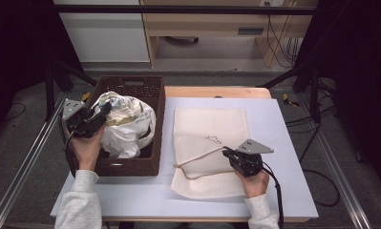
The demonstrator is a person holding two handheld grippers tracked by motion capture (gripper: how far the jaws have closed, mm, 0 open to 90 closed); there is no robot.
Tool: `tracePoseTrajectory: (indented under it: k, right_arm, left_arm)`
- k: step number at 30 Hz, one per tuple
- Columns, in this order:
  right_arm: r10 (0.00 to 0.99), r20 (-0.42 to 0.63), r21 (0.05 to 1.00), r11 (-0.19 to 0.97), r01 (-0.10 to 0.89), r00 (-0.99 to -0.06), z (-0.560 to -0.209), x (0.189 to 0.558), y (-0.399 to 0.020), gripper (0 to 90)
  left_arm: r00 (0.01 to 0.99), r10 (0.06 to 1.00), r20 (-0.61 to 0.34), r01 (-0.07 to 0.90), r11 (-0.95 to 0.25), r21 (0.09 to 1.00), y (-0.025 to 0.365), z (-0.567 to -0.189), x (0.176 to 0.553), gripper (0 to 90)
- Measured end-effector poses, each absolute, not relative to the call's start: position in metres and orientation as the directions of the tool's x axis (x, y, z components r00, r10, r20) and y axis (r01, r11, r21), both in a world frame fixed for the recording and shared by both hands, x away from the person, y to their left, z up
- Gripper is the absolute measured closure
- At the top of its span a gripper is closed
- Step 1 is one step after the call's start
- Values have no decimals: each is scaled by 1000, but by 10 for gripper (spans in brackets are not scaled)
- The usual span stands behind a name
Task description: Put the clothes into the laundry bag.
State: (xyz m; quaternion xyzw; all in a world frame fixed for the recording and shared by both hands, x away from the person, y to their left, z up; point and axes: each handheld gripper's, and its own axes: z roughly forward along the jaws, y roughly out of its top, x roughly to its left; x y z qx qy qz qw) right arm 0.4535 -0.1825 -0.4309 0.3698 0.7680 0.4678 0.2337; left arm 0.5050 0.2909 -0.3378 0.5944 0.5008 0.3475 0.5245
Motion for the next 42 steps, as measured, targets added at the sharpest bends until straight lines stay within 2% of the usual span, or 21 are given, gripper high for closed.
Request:
tracePoseTrajectory:
  k: [19,27,42]
  right_arm:
    - [787,-13,893,287,347,-617,-431,453,-183,864]
    - [787,-12,893,286,348,-617,-431,454,-183,864]
    - [787,-10,895,283,346,-617,-431,454,-184,865]
  left_arm:
    - [312,944,-102,-49,123,991,274,-271,460,687]
    - [380,919,-105,-113,159,981,259,-243,442,687]
    - [468,883,-44,-206,157,966,210,-193,418,687]
